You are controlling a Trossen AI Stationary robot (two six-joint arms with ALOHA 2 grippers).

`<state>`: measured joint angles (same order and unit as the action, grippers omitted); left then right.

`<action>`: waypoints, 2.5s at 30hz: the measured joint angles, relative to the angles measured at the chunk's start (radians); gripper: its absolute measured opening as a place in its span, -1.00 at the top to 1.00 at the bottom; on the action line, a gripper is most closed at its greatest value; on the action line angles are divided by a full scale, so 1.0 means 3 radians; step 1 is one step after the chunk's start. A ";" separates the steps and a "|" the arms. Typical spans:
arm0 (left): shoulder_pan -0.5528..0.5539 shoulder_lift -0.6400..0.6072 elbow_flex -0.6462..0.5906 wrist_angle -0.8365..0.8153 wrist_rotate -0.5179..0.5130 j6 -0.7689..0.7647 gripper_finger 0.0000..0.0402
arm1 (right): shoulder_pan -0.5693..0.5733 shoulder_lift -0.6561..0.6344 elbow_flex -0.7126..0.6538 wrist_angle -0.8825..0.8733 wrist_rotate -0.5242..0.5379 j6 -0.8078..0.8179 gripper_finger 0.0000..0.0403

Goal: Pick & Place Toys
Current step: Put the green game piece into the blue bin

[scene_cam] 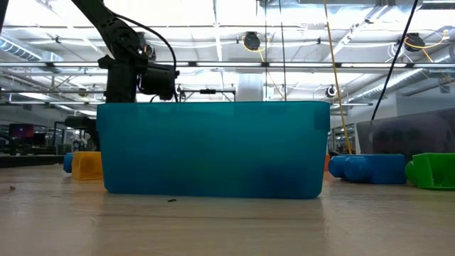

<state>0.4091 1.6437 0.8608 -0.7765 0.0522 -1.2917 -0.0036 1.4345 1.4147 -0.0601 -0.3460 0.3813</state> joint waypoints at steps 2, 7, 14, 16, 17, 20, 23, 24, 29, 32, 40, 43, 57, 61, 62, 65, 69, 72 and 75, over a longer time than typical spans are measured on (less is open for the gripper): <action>0.0009 -0.0034 -0.0009 -0.0023 -0.0031 0.0158 0.16 | 0.0000 0.0000 0.0001 -0.0002 -0.0001 0.0000 -0.10; 0.0105 -0.0218 -0.0015 -0.0174 -0.0100 0.0777 0.25 | -0.0001 0.0000 0.0001 0.0002 0.0000 0.0000 -0.10; 0.0133 -0.0895 -0.0015 -0.0664 -0.0065 0.1517 0.18 | -0.0003 0.0000 0.0001 0.0143 0.0001 0.0000 -0.10; 0.0102 -0.1171 -0.0015 -0.0717 -0.0064 0.1531 0.18 | -0.0006 -0.0001 0.0001 0.0219 0.0003 -0.0014 -0.10; 0.0086 -0.1327 -0.0015 -0.0723 -0.0061 0.1534 0.19 | -0.0011 -0.0001 0.0001 0.0263 0.0003 -0.0024 -0.10; 0.0035 -0.1819 -0.0012 -0.0545 -0.0011 0.1562 0.24 | -0.0021 -0.0001 0.0001 0.0372 0.0046 -0.0025 -0.10; -0.0069 -0.2256 -0.0015 -0.0048 0.0156 0.1669 0.24 | -0.0028 -0.0001 0.0003 0.0394 0.0278 -0.0027 -0.10; -0.0109 -0.2375 -0.0012 0.0168 0.0230 0.1683 0.24 | -0.0038 -0.0001 0.0003 0.0389 0.0342 -0.0037 -0.10; -0.0402 -0.2654 -0.0011 0.1325 0.0352 0.1681 0.19 | -0.0118 0.0063 0.0006 0.0555 0.0370 0.0027 -0.10; -0.0599 -0.2634 -0.0009 0.1890 0.0348 0.1700 0.21 | -0.0159 0.0132 0.0003 0.0706 0.0394 0.0184 -0.10; -0.1068 -0.2193 -0.0013 0.2761 0.0235 0.1809 0.22 | -0.0241 0.0333 0.0012 0.1258 0.0455 0.0469 -0.10; -0.1184 -0.2038 -0.0011 0.2961 0.0218 0.1810 0.21 | -0.0279 0.0347 0.0000 0.1236 0.0441 0.0646 -0.10; -0.1379 -0.1829 -0.0011 0.3392 0.0171 0.1839 0.23 | -0.0389 0.0341 0.0003 0.1163 0.0456 0.0724 -0.10; -0.1392 -0.1830 -0.0011 0.3417 0.0098 0.1855 0.23 | -0.0329 0.0338 0.0003 0.1160 0.0453 0.0728 -0.10; -0.1392 -0.1830 -0.0011 0.3435 0.0099 0.1855 0.23 | -0.0313 0.0338 0.0003 0.1159 0.0448 0.0736 -0.10; -0.1395 -0.1829 -0.0011 0.3470 0.0103 0.1861 0.22 | -0.0267 0.0335 -0.0034 0.1200 0.0457 0.0778 -0.10; -0.1392 -0.1829 -0.0012 0.3525 0.0087 0.1883 0.22 | -0.0239 0.0335 -0.0218 0.1340 0.0459 0.0871 -0.10; -0.1390 -0.1833 -0.0011 0.3563 0.0085 0.1895 0.22 | -0.0230 0.0345 -0.0389 0.1578 0.0443 0.1055 -0.10; -0.1392 -0.1832 -0.0011 0.3556 0.0074 0.1898 0.22 | -0.0237 0.0337 -0.0551 0.1881 0.0454 0.1177 -0.10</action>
<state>-0.0086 1.0943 0.8574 0.2901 0.0744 -0.7223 -0.0746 1.5356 1.2494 0.5041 -0.2099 0.7344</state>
